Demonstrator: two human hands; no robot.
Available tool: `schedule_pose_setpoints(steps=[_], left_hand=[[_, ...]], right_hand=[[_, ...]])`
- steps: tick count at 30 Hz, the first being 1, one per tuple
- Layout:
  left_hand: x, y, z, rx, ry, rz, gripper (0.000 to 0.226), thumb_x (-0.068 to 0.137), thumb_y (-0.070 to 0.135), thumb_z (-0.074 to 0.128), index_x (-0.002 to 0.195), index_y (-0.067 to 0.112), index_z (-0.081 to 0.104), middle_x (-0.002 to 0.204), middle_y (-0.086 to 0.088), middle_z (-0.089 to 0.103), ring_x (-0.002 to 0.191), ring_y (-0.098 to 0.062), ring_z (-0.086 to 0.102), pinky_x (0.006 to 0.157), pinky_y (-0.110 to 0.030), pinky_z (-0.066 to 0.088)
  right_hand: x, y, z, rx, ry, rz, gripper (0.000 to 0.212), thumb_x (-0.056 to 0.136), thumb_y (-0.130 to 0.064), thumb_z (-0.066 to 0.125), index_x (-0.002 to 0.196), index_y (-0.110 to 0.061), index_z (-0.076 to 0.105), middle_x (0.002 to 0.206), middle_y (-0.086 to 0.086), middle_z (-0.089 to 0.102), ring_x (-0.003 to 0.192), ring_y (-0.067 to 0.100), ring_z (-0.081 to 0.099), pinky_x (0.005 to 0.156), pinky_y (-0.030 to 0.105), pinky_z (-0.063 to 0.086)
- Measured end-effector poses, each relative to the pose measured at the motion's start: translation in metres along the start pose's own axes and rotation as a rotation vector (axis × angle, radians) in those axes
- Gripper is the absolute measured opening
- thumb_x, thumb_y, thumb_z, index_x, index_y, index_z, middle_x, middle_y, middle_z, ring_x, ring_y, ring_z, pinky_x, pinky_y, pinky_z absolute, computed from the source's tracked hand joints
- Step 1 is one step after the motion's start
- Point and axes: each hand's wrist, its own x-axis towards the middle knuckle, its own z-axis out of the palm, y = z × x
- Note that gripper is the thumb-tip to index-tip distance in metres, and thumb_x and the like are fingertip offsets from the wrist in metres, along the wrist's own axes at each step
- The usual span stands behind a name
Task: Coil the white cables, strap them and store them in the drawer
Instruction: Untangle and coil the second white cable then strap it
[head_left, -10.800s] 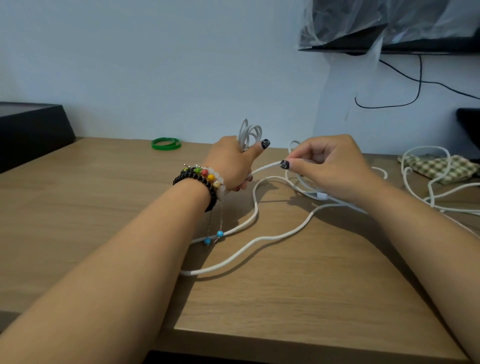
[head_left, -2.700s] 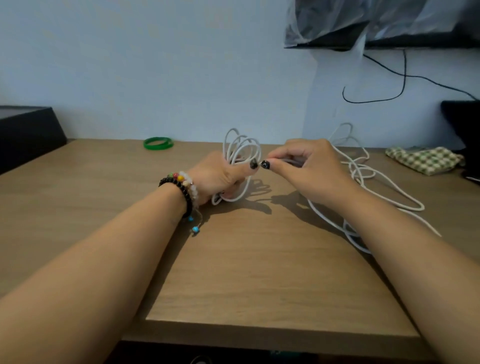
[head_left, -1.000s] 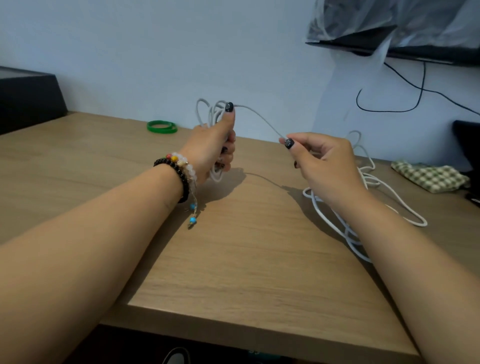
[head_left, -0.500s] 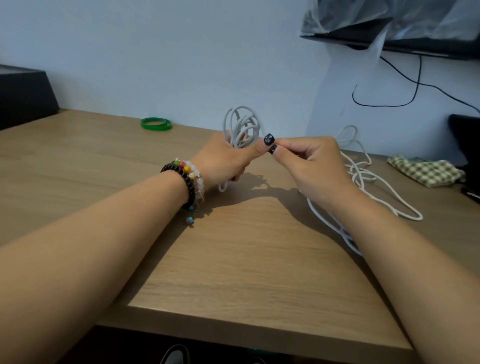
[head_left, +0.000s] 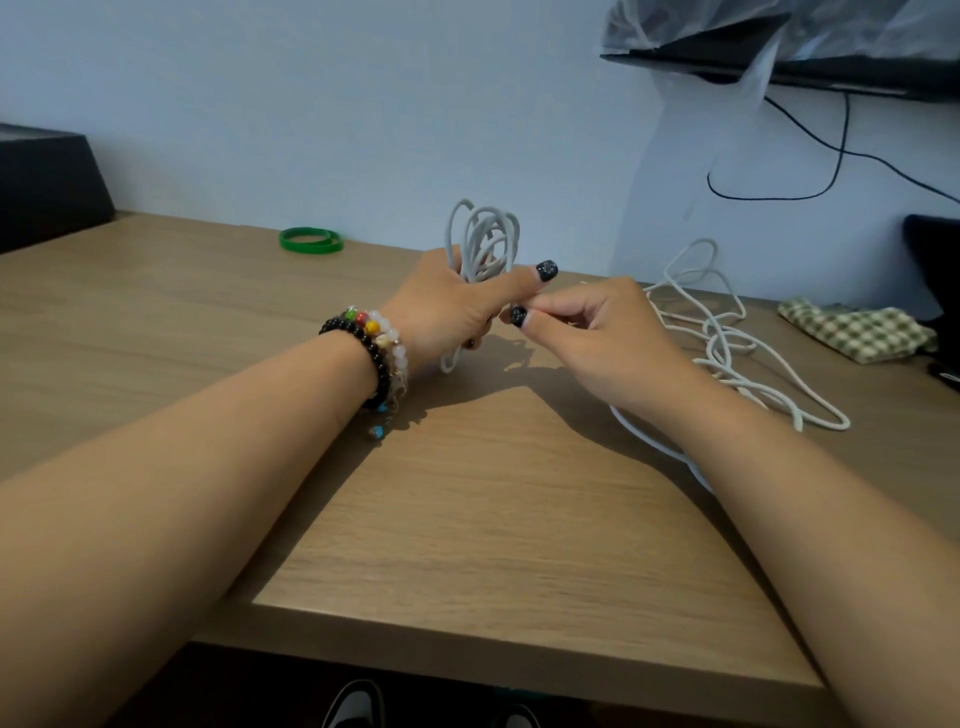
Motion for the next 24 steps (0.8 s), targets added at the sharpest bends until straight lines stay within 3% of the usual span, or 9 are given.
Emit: schedule_pose_setpoints(steps=[3, 9, 12, 14, 16, 19, 22, 24], left_hand=[[0.0, 0.002, 0.002, 0.014, 0.006, 0.013, 0.028, 0.088, 0.033, 0.069, 0.074, 0.013, 0.056, 0.055, 0.001, 0.048, 0.047, -0.011, 0.044, 0.048, -0.023, 0.043], [0.001, 0.004, 0.001, 0.073, 0.01, 0.045, 0.029, 0.095, 0.027, 0.061, 0.07, 0.013, 0.055, 0.056, -0.004, 0.049, 0.046, -0.012, 0.044, 0.048, -0.024, 0.042], [0.002, 0.003, -0.001, 0.125, 0.007, 0.056, 0.031, 0.096, 0.026, 0.057, 0.068, 0.014, 0.054, 0.054, -0.004, 0.049, 0.045, -0.012, 0.044, 0.047, -0.023, 0.042], [0.003, 0.002, -0.002, 0.108, 0.023, 0.055, 0.03, 0.098, 0.025, 0.056, 0.07, 0.013, 0.055, 0.058, -0.007, 0.051, 0.046, -0.013, 0.047, 0.048, -0.024, 0.044], [0.004, 0.001, -0.004, 0.063, 0.062, 0.052, 0.031, 0.098, 0.027, 0.054, 0.071, 0.012, 0.056, 0.061, -0.007, 0.054, 0.048, -0.015, 0.05, 0.05, -0.025, 0.047], [0.007, 0.002, -0.011, -0.099, 0.168, -0.018, 0.037, 0.099, 0.031, 0.052, 0.068, 0.011, 0.056, 0.059, -0.003, 0.058, 0.05, -0.014, 0.056, 0.055, -0.026, 0.049], [0.014, 0.005, -0.021, -0.493, 0.278, -0.111, 0.035, 0.099, 0.03, 0.052, 0.07, 0.011, 0.053, 0.057, -0.001, 0.059, 0.052, -0.014, 0.058, 0.064, -0.031, 0.053], [0.016, 0.007, -0.026, -0.685, 0.327, -0.142, 0.034, 0.099, 0.033, 0.052, 0.073, 0.012, 0.05, 0.051, 0.002, 0.054, 0.047, -0.012, 0.057, 0.061, -0.028, 0.055]], right_hand=[[-0.001, -0.002, -0.001, 0.009, -0.006, 0.018, 0.023, 0.091, -0.008, 0.059, 0.076, 0.002, 0.073, 0.055, 0.006, 0.047, 0.051, 0.006, 0.033, 0.049, 0.016, 0.026], [-0.002, -0.003, 0.001, -0.003, -0.036, 0.032, 0.022, 0.093, -0.01, 0.058, 0.085, -0.001, 0.076, 0.059, 0.012, 0.048, 0.053, 0.01, 0.033, 0.05, 0.021, 0.025], [-0.002, -0.005, 0.003, 0.011, -0.032, 0.042, 0.023, 0.093, -0.012, 0.058, 0.089, -0.021, 0.079, 0.061, 0.011, 0.051, 0.058, 0.017, 0.037, 0.054, 0.025, 0.028], [-0.002, -0.004, 0.003, 0.018, -0.034, 0.072, 0.025, 0.095, -0.015, 0.057, 0.093, -0.031, 0.076, 0.059, 0.006, 0.054, 0.058, 0.016, 0.04, 0.055, 0.023, 0.031], [-0.001, -0.004, 0.002, 0.037, -0.06, 0.131, 0.023, 0.096, -0.016, 0.056, 0.1, -0.029, 0.075, 0.053, -0.007, 0.054, 0.053, 0.009, 0.041, 0.052, 0.02, 0.034], [-0.001, -0.005, 0.0, 0.215, -0.17, 0.28, 0.025, 0.098, -0.011, 0.053, 0.107, -0.023, 0.073, 0.057, -0.002, 0.052, 0.046, 0.009, 0.038, 0.044, 0.019, 0.031], [-0.003, -0.004, 0.001, 0.376, -0.312, 0.341, 0.026, 0.098, -0.008, 0.05, 0.111, -0.016, 0.071, 0.062, 0.002, 0.049, 0.041, 0.009, 0.034, 0.041, 0.02, 0.029], [-0.003, -0.004, 0.001, 0.472, -0.383, 0.373, 0.027, 0.099, -0.01, 0.048, 0.112, -0.016, 0.071, 0.062, 0.001, 0.047, 0.04, 0.008, 0.033, 0.041, 0.02, 0.026]])
